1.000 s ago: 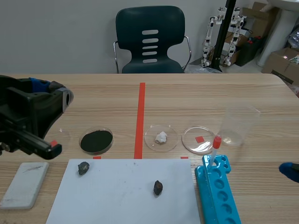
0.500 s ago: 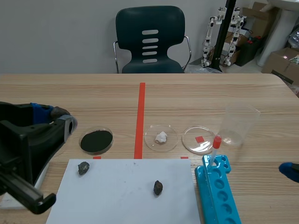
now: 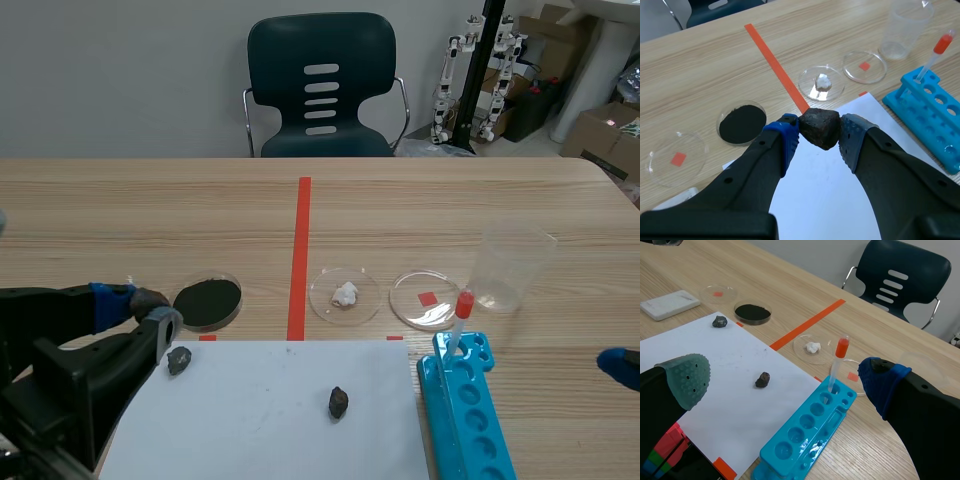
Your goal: Rub the mineral on the streak plate
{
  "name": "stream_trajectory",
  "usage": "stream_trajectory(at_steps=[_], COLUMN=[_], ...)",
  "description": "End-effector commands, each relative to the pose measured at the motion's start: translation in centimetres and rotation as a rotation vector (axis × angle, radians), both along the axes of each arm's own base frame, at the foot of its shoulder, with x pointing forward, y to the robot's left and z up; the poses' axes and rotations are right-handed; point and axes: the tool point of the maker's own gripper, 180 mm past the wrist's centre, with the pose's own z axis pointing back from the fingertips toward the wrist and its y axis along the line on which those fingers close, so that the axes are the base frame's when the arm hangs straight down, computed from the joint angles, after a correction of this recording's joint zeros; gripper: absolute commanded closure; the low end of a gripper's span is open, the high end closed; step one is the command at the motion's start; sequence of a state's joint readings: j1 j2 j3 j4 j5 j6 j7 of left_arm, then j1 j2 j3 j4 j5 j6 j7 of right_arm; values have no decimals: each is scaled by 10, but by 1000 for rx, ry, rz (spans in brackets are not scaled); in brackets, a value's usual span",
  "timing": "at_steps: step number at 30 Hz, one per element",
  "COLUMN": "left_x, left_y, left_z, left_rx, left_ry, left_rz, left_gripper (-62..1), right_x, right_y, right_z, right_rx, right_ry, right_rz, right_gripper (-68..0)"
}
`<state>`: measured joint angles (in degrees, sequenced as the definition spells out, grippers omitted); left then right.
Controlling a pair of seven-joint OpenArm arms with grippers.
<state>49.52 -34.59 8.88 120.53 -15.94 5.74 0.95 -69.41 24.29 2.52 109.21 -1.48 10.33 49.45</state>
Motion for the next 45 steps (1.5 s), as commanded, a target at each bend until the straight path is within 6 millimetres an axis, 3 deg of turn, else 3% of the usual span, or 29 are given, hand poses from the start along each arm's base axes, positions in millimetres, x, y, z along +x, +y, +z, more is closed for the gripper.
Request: stream_trajectory(at_steps=[1, 45], left_x=[2, 4], left_y=[-4, -4], left_z=[12, 14], left_rx=[-18, 0], left_ry=[-42, -65], left_rz=[-5, -10], left_gripper=[-85, -85], right_x=[2, 2], right_y=[1, 1], right_z=[6, 6], right_rx=[15, 15], right_ry=[-19, -19], right_rz=[0, 0], right_gripper=[-621, -621])
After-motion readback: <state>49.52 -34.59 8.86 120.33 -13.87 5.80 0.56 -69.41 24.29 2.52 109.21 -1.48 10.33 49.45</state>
